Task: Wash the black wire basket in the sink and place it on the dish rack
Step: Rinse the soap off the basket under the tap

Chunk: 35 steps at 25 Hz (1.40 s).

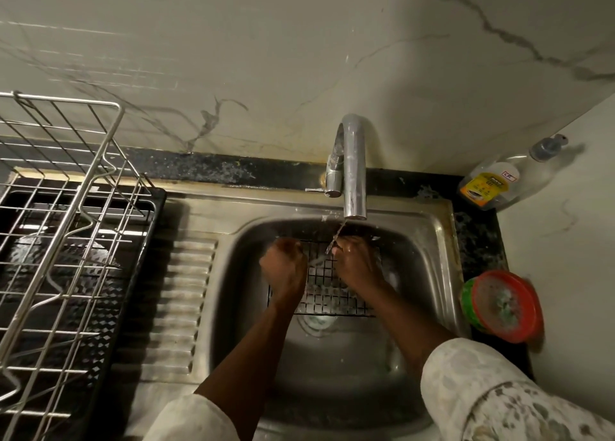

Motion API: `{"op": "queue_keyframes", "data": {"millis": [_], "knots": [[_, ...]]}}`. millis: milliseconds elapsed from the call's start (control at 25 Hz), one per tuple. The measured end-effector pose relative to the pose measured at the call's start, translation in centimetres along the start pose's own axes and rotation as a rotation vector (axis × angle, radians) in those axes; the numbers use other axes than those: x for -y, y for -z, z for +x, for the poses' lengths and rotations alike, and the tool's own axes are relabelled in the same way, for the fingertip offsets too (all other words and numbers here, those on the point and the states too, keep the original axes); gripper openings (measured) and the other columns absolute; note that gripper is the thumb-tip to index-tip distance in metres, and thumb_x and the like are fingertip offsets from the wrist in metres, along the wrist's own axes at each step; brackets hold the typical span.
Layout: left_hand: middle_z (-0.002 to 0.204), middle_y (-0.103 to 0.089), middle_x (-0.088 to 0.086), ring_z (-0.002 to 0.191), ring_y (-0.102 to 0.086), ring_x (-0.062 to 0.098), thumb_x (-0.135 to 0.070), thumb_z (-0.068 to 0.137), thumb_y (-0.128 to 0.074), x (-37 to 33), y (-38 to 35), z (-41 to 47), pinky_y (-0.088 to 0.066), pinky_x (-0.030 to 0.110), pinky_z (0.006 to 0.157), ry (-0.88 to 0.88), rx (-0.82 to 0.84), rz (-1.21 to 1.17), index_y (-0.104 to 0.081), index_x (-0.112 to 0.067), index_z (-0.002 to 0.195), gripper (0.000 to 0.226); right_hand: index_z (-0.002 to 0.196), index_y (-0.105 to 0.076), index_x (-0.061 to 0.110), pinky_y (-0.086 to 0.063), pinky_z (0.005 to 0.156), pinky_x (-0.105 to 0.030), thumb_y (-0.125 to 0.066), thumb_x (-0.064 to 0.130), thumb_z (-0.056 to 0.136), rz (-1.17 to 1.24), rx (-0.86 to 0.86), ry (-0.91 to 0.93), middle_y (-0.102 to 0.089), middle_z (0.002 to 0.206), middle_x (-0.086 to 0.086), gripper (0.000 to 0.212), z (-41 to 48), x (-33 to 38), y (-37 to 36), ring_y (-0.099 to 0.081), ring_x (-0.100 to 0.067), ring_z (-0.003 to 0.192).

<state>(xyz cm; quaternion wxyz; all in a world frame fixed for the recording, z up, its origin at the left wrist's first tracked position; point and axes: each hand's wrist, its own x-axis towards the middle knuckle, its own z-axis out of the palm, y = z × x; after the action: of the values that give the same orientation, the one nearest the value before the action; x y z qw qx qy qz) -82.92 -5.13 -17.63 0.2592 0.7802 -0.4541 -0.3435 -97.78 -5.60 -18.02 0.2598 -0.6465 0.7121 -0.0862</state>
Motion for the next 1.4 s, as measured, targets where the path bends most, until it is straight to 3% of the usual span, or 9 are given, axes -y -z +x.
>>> {"op": "queue_keyframes", "data": {"millis": [160,360,560,680,760,880,1040,1240,1400], "knots": [[0.126,-0.061,0.016,0.116,-0.059,0.035,-0.040,0.104,-0.055,2.6,1.7,1.1,-0.050,0.042,0.093,0.106,0.037,0.299,-0.056,-0.008,0.134,0.043,0.111,-0.068,0.021,-0.055,0.085,-0.034,-0.053,0.010,0.099,-0.126,0.105,0.036,-0.064,0.102,-0.001,0.022,0.4,-1.0,0.5,-0.063,-0.018,0.096],[0.083,-0.065,0.004,0.074,-0.066,0.019,-0.021,0.107,-0.048,4.3,0.9,2.1,-0.056,0.029,0.066,0.048,0.328,0.476,-0.068,-0.006,0.099,0.026,0.102,-0.067,0.023,-0.051,0.084,-0.032,-0.053,0.021,0.100,-0.171,0.167,0.094,-0.059,0.101,0.002,0.014,0.6,-2.4,1.1,-0.058,-0.016,0.096],[0.079,-0.063,0.003,0.061,-0.057,0.007,-0.021,0.109,-0.043,4.6,-0.2,1.7,-0.040,0.011,0.044,-0.043,0.473,0.360,-0.058,-0.016,0.088,0.026,0.087,-0.070,0.019,-0.056,0.079,-0.032,-0.060,0.019,0.096,-0.249,0.167,0.060,-0.064,0.084,0.002,0.013,0.6,-2.9,1.6,-0.066,-0.016,0.086],[0.081,-0.067,0.006,0.063,-0.064,0.016,-0.022,0.109,-0.044,4.7,-1.2,2.0,-0.049,0.013,0.051,-0.009,0.646,0.253,-0.064,-0.004,0.105,0.027,0.112,-0.069,0.011,-0.049,0.090,-0.038,-0.047,0.022,0.104,-0.350,0.352,0.121,-0.065,0.109,-0.010,0.026,1.5,-1.8,3.1,-0.061,-0.028,0.106],[0.085,-0.072,0.014,0.068,-0.072,0.029,-0.029,0.109,-0.047,3.9,-1.6,2.0,-0.060,0.031,0.061,-0.058,0.743,0.193,-0.066,0.001,0.105,0.035,0.112,-0.069,0.008,-0.050,0.087,-0.035,-0.047,0.017,0.104,-0.335,0.470,0.145,-0.067,0.106,-0.011,0.025,2.3,-0.7,3.7,-0.063,-0.028,0.099],[0.089,-0.074,0.015,0.071,-0.072,0.030,-0.029,0.110,-0.046,2.1,-1.8,2.6,-0.053,0.025,0.057,-0.150,0.782,0.211,-0.070,0.000,0.105,0.038,0.110,-0.073,0.015,-0.056,0.088,-0.040,-0.057,0.016,0.097,-0.294,0.526,0.091,-0.071,0.104,-0.007,0.021,3.5,0.3,4.0,-0.067,-0.022,0.092],[0.091,-0.075,0.016,0.072,-0.074,0.035,-0.032,0.110,-0.045,1.6,-1.7,3.4,-0.061,0.043,0.064,-0.198,0.820,0.202,-0.071,-0.004,0.100,0.040,0.118,-0.069,0.012,-0.059,0.088,-0.040,-0.054,0.018,0.102,-0.191,0.627,-0.023,-0.071,0.104,-0.011,0.023,4.3,0.4,5.2,-0.071,-0.025,0.092],[0.078,-0.072,0.000,0.065,-0.068,0.021,-0.046,0.110,-0.039,1.1,-2.5,3.5,-0.052,0.028,0.060,-0.194,0.827,0.253,-0.073,-0.011,0.102,0.050,0.111,-0.068,0.011,-0.059,0.057,-0.030,-0.051,0.024,0.104,-0.210,0.595,-0.086,-0.072,0.083,-0.011,0.022,3.8,0.5,4.5,-0.072,-0.019,0.064],[0.107,-0.076,0.012,0.092,-0.075,0.028,-0.027,0.108,-0.049,0.3,-3.1,4.5,-0.063,0.040,0.079,-0.192,0.853,0.291,-0.072,-0.010,0.113,0.029,0.105,-0.069,0.010,-0.060,0.065,-0.033,-0.054,0.019,0.101,-0.206,0.500,-0.065,-0.072,0.080,-0.011,0.019,3.3,1.4,3.8,-0.071,-0.021,0.066]]}}
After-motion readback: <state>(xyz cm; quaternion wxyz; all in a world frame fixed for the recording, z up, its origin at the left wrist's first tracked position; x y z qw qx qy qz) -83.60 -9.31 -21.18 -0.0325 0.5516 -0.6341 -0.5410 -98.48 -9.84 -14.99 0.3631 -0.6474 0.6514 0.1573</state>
